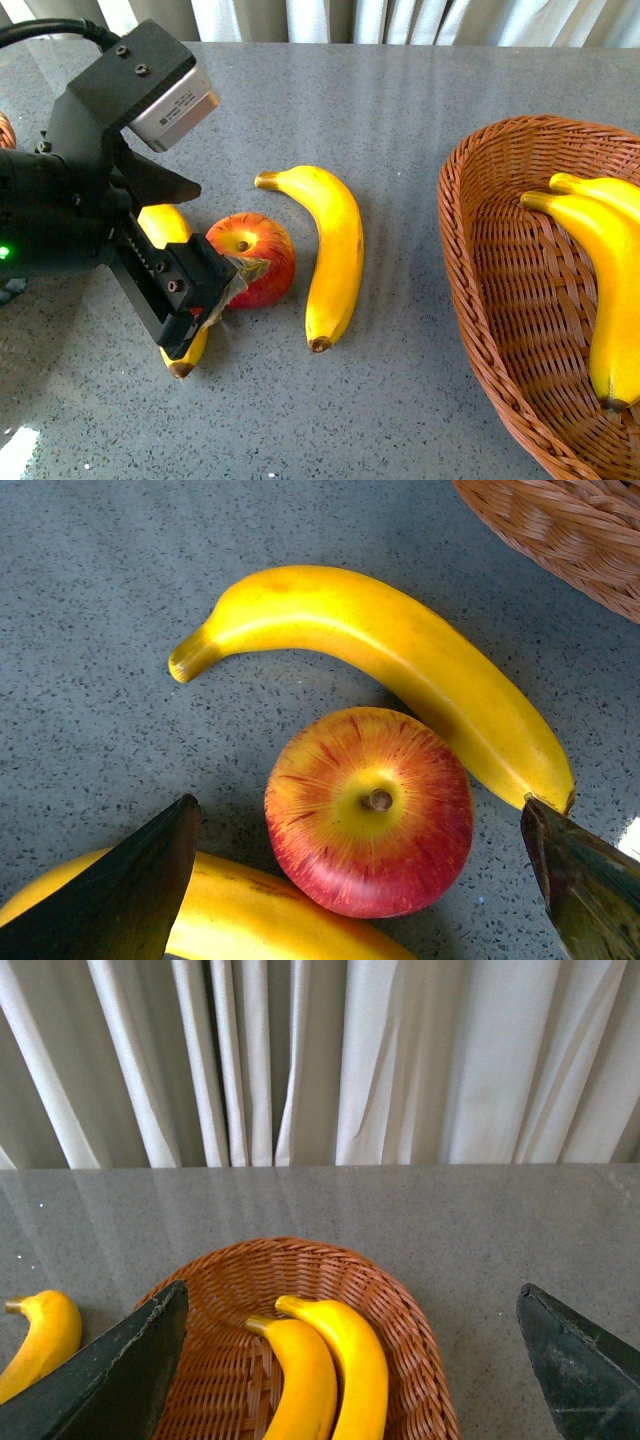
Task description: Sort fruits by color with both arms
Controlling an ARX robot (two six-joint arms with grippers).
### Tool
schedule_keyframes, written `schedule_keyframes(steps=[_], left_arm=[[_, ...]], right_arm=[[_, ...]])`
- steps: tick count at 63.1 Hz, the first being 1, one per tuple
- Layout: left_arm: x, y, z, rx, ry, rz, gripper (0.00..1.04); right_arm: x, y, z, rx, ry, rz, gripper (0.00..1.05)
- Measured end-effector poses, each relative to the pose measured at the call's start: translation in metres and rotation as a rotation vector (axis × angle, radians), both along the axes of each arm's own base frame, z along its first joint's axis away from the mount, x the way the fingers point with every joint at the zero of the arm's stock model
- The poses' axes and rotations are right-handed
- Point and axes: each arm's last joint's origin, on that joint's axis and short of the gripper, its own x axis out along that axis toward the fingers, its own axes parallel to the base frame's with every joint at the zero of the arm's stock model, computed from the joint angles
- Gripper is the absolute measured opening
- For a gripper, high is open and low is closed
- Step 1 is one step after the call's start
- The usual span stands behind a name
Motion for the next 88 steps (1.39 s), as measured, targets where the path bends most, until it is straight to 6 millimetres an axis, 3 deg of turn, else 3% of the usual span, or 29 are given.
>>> schedule_keyframes(steps=[42, 51, 61, 69, 77, 88], left_arm=[[0.011, -0.020, -0.028, 0.048, 0.069, -0.018, 0.96], [0.010, -0.023, -0.029, 0.049, 0.067, -0.008, 0.77], [0.008, -0.025, -0.026, 0.052, 0.061, -0.002, 0.72], [0.001, -0.023, -0.018, 0.038, 0.040, 0.007, 0.71], [-0.010, -0.016, 0.002, 0.011, -0.021, 0.015, 0.71], [-0.012, 0.018, 0.035, -0.013, -0.118, 0.115, 0.71]], right_arm=[[0.000, 0.000, 0.000, 0.000, 0.000, 0.000, 0.96], [0.000, 0.000, 0.000, 0.000, 0.000, 0.000, 0.96], [0.000, 0.000, 0.000, 0.000, 0.000, 0.000, 0.96], [0.000, 0.000, 0.000, 0.000, 0.000, 0.000, 0.96], [0.000, 0.000, 0.000, 0.000, 0.000, 0.000, 0.96], [0.000, 0.000, 0.000, 0.000, 0.000, 0.000, 0.96]])
